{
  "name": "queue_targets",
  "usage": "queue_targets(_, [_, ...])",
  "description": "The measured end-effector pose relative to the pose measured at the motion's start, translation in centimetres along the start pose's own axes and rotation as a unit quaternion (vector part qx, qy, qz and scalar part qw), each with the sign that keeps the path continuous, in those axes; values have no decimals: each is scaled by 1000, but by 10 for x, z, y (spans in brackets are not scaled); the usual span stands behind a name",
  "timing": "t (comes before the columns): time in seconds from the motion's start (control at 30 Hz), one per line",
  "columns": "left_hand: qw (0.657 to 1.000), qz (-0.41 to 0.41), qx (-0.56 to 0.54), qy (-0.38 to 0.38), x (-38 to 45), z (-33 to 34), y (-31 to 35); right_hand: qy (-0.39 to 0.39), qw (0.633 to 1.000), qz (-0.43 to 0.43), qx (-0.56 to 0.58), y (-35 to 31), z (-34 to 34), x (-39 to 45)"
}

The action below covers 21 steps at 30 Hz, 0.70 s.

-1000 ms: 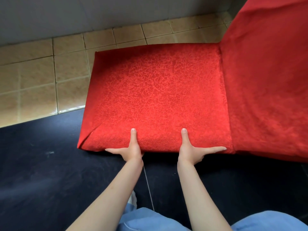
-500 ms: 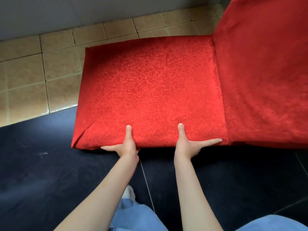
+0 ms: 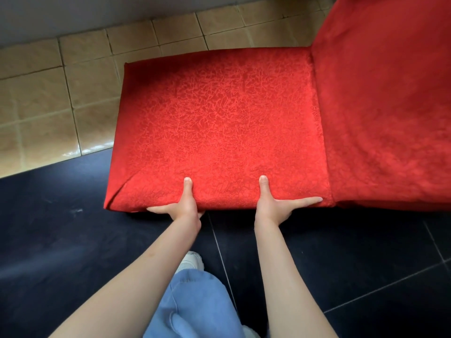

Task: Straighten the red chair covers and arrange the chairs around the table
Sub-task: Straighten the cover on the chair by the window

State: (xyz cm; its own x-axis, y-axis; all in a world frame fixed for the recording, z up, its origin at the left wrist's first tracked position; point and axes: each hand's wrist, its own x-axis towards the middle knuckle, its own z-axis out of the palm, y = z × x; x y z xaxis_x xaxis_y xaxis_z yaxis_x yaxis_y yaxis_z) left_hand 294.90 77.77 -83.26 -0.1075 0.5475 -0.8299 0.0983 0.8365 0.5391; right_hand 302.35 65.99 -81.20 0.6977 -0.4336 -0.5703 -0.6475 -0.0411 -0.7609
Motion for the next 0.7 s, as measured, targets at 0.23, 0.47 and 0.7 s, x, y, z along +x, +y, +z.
queue_targets(0.23, [999,-16,25,15,-26,-31,27,6,999,32,-27,-19,-12,-45])
queue_targets(0.47, [998,-30,38,36,-62,-55,54,13,997,52,-54,-46,-25,-85])
queue_targets(0.7, [996,-54,39,60,-92,-76,74,27,994,65,-82,-65,-38,-112])
